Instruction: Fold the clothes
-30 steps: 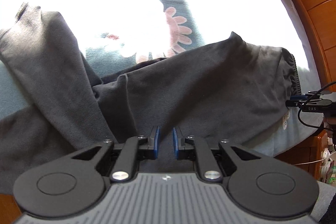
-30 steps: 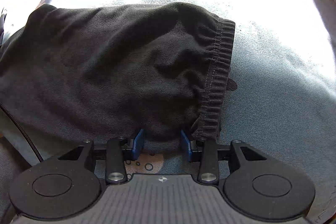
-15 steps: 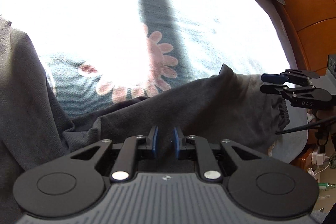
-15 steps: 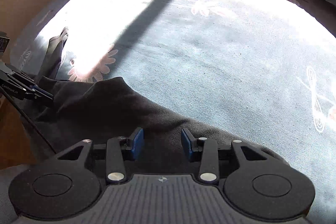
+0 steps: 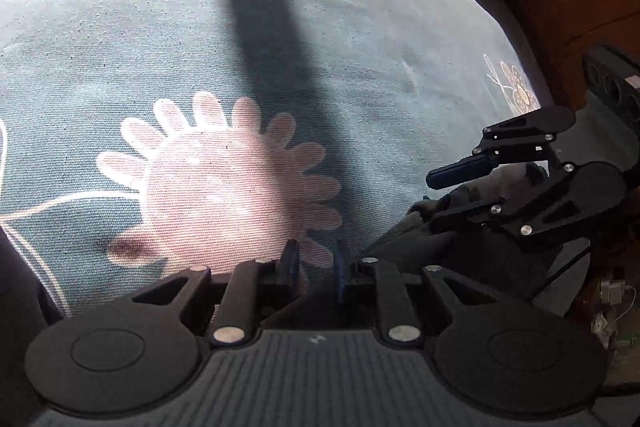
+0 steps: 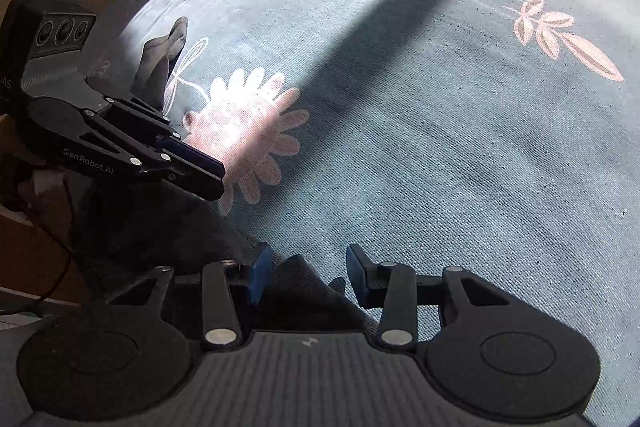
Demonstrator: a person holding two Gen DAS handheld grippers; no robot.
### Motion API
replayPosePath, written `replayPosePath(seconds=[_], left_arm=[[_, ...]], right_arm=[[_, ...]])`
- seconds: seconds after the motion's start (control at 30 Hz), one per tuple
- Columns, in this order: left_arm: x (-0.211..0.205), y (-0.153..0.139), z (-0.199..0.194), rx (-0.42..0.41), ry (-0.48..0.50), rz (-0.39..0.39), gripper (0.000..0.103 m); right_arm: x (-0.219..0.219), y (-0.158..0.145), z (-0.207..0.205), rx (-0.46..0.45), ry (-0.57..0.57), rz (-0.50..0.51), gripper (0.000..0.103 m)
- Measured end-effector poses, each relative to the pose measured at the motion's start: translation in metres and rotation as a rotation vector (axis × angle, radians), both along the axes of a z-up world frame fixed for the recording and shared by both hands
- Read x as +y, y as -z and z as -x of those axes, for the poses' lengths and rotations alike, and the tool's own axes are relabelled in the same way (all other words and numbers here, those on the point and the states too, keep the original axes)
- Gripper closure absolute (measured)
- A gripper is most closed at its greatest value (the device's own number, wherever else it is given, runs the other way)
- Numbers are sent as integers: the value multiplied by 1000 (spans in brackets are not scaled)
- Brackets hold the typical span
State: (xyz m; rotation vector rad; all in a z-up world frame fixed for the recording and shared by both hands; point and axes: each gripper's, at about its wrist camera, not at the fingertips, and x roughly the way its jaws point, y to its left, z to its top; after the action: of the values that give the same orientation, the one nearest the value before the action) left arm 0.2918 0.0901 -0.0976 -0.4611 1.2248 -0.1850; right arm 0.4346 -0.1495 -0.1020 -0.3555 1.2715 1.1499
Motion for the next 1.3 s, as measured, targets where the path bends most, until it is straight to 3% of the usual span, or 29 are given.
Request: replayPosePath(seconds=[0.27,0.4,0.5,0.6,0.7,0.8,0.9,1.0,1.3], left_arm=[[-18,-15,14,-32,130,-95,85],[-19,-17,14,-26,149,-60,85],[-20,-17,13,-23,170,-33,85],[-15,-5,6,49,168,42,84],[-14,-4,-6,23,181,-3,84],[-4,-12,-24,-41,129,-64,84],[7,-22,-36,-76,80,28,84],[8,-27,-42,-79,64,186,80],[-20,22,-69,57,133,474,72]], right_arm=[[7,-6,28,-87,-148,85,57],[22,-12,17,-92,-140,61,57],[36,-4,18,-95,-211,133,57],[45,3,26,-122,-304,214,57],[46,1,26,-239,-294,248,56],[42,-8,6,-316,-130,226,56],[29,-17,-18,-338,6,208,56],[5,-24,-40,-252,137,170,56],[-65,-12,-23,-152,312,223,56]])
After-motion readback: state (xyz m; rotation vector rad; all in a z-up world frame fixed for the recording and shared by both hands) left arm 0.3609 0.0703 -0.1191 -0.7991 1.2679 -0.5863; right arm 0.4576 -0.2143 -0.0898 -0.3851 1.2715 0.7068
